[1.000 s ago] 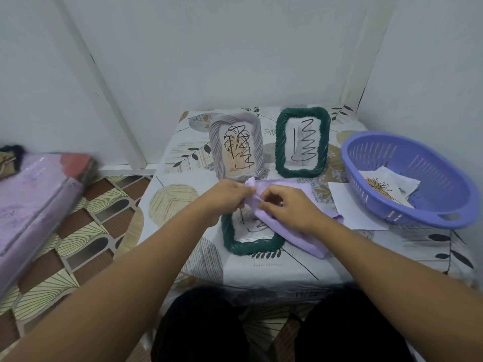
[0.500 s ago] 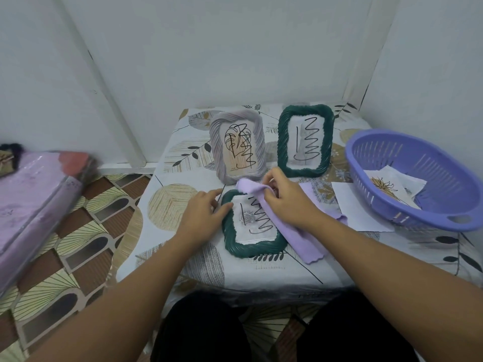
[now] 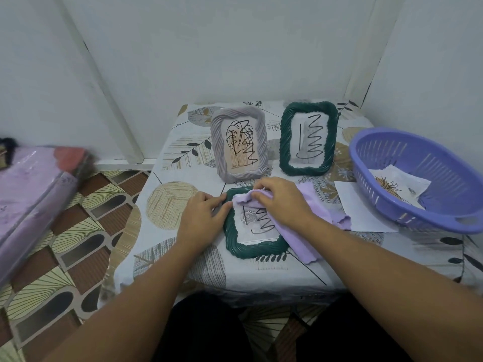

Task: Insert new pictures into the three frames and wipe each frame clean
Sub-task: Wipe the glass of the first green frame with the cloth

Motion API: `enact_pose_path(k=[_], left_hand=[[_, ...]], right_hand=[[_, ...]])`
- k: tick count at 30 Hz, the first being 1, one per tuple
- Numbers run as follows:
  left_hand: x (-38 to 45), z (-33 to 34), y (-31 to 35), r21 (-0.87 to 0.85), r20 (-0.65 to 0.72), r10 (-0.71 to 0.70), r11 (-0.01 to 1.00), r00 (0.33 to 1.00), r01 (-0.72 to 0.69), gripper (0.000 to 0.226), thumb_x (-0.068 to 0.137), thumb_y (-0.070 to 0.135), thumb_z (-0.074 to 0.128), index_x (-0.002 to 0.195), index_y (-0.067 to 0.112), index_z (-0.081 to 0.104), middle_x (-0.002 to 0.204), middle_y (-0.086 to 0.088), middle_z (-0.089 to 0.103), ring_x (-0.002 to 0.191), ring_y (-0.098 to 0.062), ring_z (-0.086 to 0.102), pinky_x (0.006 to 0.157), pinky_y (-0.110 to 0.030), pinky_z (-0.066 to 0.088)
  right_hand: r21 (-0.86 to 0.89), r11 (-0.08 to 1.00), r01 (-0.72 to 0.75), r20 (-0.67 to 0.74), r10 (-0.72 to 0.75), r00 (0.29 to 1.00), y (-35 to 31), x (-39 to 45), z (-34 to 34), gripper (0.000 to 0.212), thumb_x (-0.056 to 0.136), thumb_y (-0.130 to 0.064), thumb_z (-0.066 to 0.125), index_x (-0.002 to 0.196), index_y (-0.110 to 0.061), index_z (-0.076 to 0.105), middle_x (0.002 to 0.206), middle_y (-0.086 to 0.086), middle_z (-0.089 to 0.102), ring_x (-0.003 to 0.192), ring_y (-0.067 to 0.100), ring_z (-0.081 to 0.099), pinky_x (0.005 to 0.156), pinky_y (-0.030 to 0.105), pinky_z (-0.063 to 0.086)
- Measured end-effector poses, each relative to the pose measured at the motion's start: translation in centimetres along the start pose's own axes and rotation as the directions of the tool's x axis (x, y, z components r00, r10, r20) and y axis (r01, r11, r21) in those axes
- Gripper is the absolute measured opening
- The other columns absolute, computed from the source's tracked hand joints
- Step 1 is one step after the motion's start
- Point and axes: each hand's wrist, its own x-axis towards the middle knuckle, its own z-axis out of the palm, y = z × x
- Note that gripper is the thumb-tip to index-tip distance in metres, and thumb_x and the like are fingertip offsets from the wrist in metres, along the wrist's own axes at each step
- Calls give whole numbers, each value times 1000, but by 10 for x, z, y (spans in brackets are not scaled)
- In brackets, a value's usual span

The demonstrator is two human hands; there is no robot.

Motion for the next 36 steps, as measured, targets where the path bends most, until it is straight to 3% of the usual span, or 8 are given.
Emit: enact_pose_path(k=[4,11,16,22,28,31,34,36], left_hand=[[0,0,0,4,-4,-4,1000,1000,4,43,95,53,60,132,32,68,100,8,53,101,-13,49,84,-31,42],[0,1,0,15,-15,1,1000,1000,0,42,95,53,60,131,33,69,100,7,54,101,-13,49,83,-31,40],[0,1,-1,10,-17,5,1000,1000,-5,42,95,54,61,130,33,70,100,7,54,100,-12,49,81,-30,40],[0,0,1,12,-8,0,1000,1000,0,43,95,53,61,131,33,69,101,5,55,101,-14,51,81,-31,42],[0,0,1,11,-2,-4,1000,1000,4,43,95,53,61,131,33,69,101,6,54,101,-13,51,80,-32,43],[0,0,1,17,-7,4,1000,1000,-4,42,95,53,61,130,33,70,99,6,54,99,-14,51,78,-32,41],[0,-1,1,11,-10,7,1000,1000,-7,41,94,53,62,129,33,70,98,5,55,99,-15,52,79,-32,43],[0,0,1,13,-12,11,1000,1000,-11,41,94,53,62,129,32,71,98,5,55,98,-15,52,79,-32,43]], right_hand=[[13,1000,-28,-121,30,992,3,1,-6,15,97,-39,64,88,-27,68,88,-9,61,85,12,56,77,38,50],[-74,996,41,89,-34,995,-6,3,3,26,92,-55,65,98,-33,78,96,-5,58,93,14,58,80,35,49],[-134,977,164,164,-141,976,-2,1,7,28,93,-56,63,106,-36,78,114,-8,62,111,20,53,95,45,45],[-219,958,185,162,-151,975,-3,4,7,26,98,-54,57,103,-35,73,97,-9,66,100,19,55,88,43,45],[-34,995,89,24,-89,996,-4,5,8,22,92,-55,65,95,-34,69,87,-11,63,83,11,57,74,37,50],[-70,992,103,84,-97,992,-8,5,7,16,92,-51,68,95,-35,72,89,-9,57,83,12,56,74,36,46],[-126,983,131,164,-109,980,-8,4,6,24,94,-54,63,102,-36,77,94,-6,57,88,14,56,79,38,45],[-124,983,139,186,-114,976,-8,1,3,29,99,-52,57,96,-32,78,94,-7,56,87,12,55,80,38,45]])
